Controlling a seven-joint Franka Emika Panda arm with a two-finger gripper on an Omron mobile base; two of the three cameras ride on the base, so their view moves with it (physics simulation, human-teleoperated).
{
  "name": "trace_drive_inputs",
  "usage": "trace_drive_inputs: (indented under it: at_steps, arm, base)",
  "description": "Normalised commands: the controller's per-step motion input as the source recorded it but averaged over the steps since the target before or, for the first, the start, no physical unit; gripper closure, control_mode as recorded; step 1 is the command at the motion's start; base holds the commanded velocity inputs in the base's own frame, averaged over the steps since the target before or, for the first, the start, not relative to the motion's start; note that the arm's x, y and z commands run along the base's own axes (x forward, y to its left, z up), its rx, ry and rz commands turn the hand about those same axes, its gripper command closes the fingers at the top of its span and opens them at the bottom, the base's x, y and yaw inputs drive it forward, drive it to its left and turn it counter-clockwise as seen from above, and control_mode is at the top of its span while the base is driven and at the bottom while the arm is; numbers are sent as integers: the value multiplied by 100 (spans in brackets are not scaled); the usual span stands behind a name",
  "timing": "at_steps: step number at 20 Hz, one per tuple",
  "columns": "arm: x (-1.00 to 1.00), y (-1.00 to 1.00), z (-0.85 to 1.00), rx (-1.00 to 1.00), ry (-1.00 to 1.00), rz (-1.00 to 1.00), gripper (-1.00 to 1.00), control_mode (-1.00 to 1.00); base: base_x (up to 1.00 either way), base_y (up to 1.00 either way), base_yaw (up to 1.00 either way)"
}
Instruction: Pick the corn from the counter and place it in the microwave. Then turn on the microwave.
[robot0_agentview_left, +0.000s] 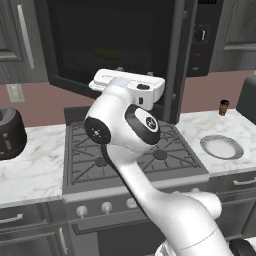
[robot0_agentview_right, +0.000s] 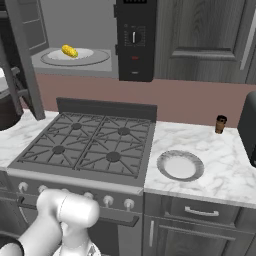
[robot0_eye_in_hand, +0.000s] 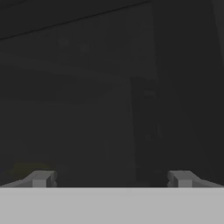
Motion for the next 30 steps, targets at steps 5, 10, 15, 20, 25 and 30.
trace_drive_inputs:
  at_steps: [5,10,15,20,25,30]
  arm:
    - [51,-6,0,0,7,12,-100,-100]
    - [46,-1,0,0,7,11,-100,-100]
    - [42,0,0,0,6,9,-100,-100]
    - [38,-1,-2,0,1,7,-100,-100]
    - [39,-4,-5,0,0,5,-100,-100]
    - [44,-9,0,0,0,5,-100,-100]
  base:
    - [0,0,0]
    - [0,0,0]
    - [0,0,0]
    - [0,0,0]
    - [0,0,0]
    - [0,0,0]
